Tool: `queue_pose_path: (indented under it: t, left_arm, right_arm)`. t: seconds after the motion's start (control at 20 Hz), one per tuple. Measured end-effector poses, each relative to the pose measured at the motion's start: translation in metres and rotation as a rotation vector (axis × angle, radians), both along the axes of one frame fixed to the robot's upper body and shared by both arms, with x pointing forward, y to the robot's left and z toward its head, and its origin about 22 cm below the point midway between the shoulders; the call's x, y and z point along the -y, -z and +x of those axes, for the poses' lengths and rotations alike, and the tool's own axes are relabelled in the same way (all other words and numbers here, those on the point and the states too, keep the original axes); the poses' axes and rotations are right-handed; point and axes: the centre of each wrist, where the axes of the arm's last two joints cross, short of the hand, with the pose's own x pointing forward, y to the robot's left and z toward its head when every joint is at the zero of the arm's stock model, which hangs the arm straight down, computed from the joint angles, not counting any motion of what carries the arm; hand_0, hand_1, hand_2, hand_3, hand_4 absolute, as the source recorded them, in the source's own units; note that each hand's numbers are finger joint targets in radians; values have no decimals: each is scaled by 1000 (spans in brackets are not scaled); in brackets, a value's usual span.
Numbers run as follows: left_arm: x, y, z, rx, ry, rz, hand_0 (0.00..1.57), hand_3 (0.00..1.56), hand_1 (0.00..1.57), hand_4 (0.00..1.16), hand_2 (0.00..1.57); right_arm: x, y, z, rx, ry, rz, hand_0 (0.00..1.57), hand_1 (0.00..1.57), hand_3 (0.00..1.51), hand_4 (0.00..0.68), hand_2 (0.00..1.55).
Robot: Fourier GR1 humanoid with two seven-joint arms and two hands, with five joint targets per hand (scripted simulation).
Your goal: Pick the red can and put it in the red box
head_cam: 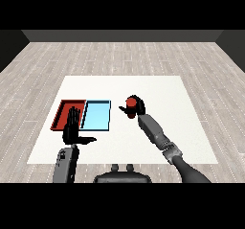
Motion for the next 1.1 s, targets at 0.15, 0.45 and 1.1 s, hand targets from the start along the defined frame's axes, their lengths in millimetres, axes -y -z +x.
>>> queue_pose_path:
  t: [0.15, 0.45, 1.1]
  left_arm:
    - [6, -4, 4, -4, 10, 16, 0, 0, 0, 0, 0]
    - [35, -21, 7, -12, 91, 25, 0, 0, 0, 0, 0]
    - [87, -39, 13, -95, 167, 99, 0, 0, 0, 0, 0]
  right_arm:
    - [5, -9, -1, 46, 1, 3, 1538, 1538, 1398, 623, 1469]
    - [17, -37, -12, 172, -7, 50, 1485, 1485, 1398, 631, 1441]
    - [-5, -81, -77, 285, -17, 79, 1421, 1421, 1395, 627, 1410]
